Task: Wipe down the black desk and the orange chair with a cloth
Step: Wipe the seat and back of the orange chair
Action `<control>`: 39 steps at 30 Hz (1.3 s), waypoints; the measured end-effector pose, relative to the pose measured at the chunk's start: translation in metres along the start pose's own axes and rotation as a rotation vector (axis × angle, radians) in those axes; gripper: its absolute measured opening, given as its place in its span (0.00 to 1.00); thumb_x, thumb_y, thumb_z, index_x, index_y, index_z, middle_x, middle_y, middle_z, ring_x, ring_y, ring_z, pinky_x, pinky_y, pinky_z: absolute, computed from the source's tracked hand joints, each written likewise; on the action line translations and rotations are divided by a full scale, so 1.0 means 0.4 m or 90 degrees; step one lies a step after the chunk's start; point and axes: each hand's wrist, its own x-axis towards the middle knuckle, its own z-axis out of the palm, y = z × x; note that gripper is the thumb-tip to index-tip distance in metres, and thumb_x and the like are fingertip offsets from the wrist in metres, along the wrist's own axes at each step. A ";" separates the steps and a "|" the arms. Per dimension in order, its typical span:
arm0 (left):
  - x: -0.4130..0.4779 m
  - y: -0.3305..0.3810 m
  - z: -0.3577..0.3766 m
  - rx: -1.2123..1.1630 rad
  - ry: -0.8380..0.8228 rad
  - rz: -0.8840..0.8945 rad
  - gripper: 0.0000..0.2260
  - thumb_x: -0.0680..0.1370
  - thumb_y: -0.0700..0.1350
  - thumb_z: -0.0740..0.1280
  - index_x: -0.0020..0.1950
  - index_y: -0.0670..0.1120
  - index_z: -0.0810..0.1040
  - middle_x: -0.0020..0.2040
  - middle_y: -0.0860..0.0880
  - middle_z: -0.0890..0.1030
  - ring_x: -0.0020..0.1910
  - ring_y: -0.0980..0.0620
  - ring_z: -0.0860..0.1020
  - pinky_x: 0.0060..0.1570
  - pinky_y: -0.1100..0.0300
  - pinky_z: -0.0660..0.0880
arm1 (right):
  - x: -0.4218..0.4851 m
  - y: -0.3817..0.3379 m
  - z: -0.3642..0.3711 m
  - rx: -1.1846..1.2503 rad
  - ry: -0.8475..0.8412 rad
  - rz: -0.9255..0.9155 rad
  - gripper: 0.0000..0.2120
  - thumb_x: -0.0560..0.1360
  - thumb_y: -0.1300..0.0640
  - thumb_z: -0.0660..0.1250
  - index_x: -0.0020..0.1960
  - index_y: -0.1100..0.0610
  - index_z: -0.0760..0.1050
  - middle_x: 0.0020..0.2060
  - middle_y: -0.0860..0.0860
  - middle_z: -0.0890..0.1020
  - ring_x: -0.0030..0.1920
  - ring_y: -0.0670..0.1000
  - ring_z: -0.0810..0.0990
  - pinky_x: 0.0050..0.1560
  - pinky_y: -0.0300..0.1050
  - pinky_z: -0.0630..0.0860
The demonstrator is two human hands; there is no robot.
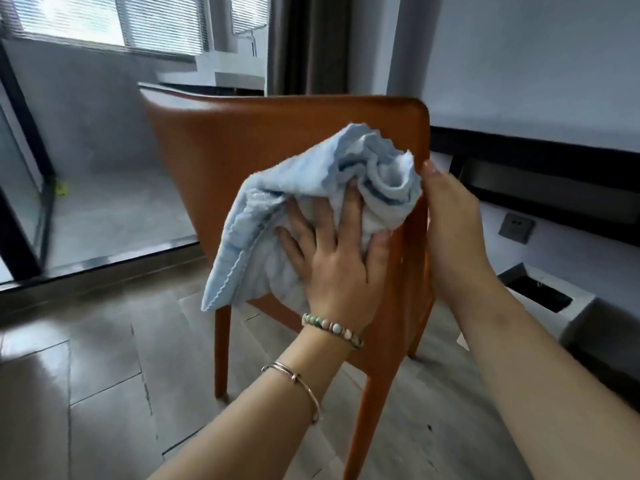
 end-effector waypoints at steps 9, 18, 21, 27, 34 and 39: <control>0.267 -0.109 -0.125 -0.105 0.167 -0.301 0.21 0.82 0.50 0.48 0.75 0.47 0.56 0.77 0.45 0.54 0.76 0.46 0.49 0.73 0.48 0.47 | 0.059 -0.131 0.096 -0.313 0.108 -0.225 0.10 0.79 0.51 0.60 0.40 0.50 0.73 0.30 0.40 0.73 0.34 0.38 0.73 0.35 0.29 0.66; 0.210 -0.092 -0.084 -0.097 0.093 -0.176 0.22 0.78 0.53 0.41 0.69 0.64 0.36 0.73 0.57 0.36 0.75 0.48 0.41 0.71 0.54 0.36 | 0.103 -0.216 0.261 -0.772 -0.084 -0.331 0.11 0.77 0.53 0.56 0.51 0.54 0.75 0.44 0.56 0.80 0.45 0.61 0.77 0.38 0.45 0.60; 0.343 -0.236 -0.143 -0.261 0.127 -0.463 0.21 0.82 0.47 0.43 0.74 0.45 0.56 0.74 0.38 0.59 0.73 0.42 0.58 0.73 0.51 0.51 | 0.113 -0.210 0.273 -0.806 -0.064 -0.325 0.11 0.77 0.52 0.55 0.42 0.53 0.74 0.30 0.48 0.70 0.30 0.52 0.66 0.30 0.43 0.56; 0.235 -0.174 -0.146 -0.325 0.108 -0.210 0.26 0.79 0.55 0.52 0.75 0.58 0.46 0.77 0.53 0.51 0.75 0.58 0.48 0.73 0.61 0.47 | 0.174 -0.196 0.357 -0.852 -0.190 -0.231 0.18 0.79 0.50 0.50 0.46 0.53 0.77 0.50 0.56 0.81 0.50 0.59 0.78 0.41 0.46 0.62; 0.452 -0.342 -0.187 -0.614 0.100 -0.272 0.22 0.79 0.48 0.51 0.73 0.44 0.60 0.67 0.52 0.66 0.70 0.49 0.63 0.59 0.62 0.63 | 0.166 -0.172 0.354 -0.883 -0.126 -0.310 0.20 0.80 0.46 0.47 0.37 0.49 0.70 0.37 0.49 0.80 0.42 0.55 0.78 0.36 0.46 0.60; 0.483 -0.435 -0.172 -0.385 0.103 -0.464 0.23 0.81 0.54 0.51 0.75 0.51 0.54 0.74 0.45 0.61 0.73 0.48 0.58 0.72 0.50 0.54 | 0.162 -0.161 0.368 -0.902 -0.102 -0.320 0.21 0.79 0.46 0.46 0.30 0.50 0.59 0.25 0.45 0.65 0.33 0.52 0.67 0.32 0.45 0.58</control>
